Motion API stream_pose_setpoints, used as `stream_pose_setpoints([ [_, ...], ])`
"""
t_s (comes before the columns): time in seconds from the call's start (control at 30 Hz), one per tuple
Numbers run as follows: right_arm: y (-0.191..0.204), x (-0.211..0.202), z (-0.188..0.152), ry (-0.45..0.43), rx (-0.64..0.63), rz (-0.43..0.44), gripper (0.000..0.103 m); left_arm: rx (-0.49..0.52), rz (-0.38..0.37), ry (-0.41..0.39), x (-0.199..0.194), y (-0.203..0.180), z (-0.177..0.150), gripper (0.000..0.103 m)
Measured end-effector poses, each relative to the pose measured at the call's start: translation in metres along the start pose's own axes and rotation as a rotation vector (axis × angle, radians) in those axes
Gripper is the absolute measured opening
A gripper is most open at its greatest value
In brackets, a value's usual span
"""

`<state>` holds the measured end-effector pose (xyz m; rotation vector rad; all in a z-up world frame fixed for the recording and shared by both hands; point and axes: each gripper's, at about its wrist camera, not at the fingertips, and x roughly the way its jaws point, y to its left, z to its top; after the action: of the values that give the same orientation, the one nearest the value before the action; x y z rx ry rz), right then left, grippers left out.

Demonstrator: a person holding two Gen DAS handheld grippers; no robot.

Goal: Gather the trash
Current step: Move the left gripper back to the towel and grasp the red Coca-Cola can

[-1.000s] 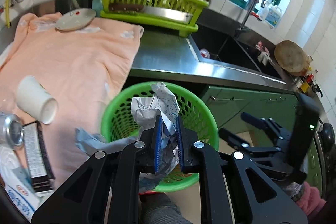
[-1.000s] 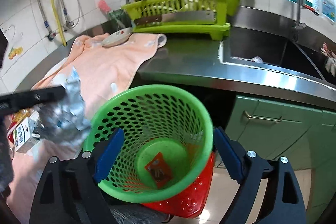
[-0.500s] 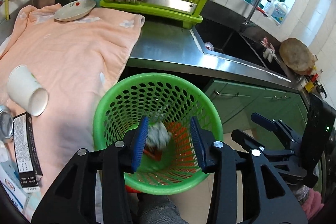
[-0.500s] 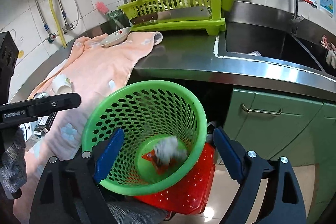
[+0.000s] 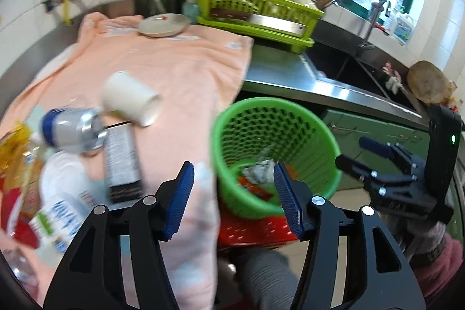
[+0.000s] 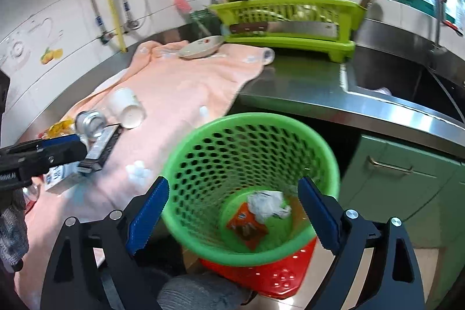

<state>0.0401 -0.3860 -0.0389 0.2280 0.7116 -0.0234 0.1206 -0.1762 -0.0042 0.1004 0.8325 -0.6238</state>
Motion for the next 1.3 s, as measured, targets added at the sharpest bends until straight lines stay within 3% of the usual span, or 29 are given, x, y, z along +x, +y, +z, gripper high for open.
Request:
stream_pose_setpoints([
  [0.17,0.036,0.004,0.003,0.003,-0.046,0.05,0.088,-0.027,0.084,-0.018,-0.038,0.04,-0.022,0.07],
  [0.43,0.093,0.01,0.007,0.026,-0.123,0.127,0.088,-0.031,0.26,-0.008,-0.099,0.109,-0.064,0.074],
  [0.5,0.108,0.014,0.008,0.039,-0.143,0.152,0.088,-0.015,0.306,0.006,-0.11,0.123,-0.073,0.084],
  [0.57,0.12,0.017,0.009,0.047,-0.156,0.166,0.088,0.002,0.36,0.017,-0.122,0.139,-0.083,0.086],
  [0.8,0.156,0.027,0.007,0.071,-0.188,0.233,0.088,0.006,0.394,0.063,-0.14,0.183,-0.106,0.089],
  [1.03,0.169,0.036,0.008,0.09,-0.201,0.263,0.088,0.061,0.397,0.127,-0.12,0.199,-0.111,0.089],
  [1.1,0.17,0.038,0.007,0.097,-0.205,0.27,0.088,0.074,0.438,0.174,-0.111,0.206,-0.113,0.089],
  [1.3,0.17,0.049,0.007,0.117,-0.223,0.285,0.088,0.035,0.457,0.215,-0.11,0.222,-0.121,0.089],
])
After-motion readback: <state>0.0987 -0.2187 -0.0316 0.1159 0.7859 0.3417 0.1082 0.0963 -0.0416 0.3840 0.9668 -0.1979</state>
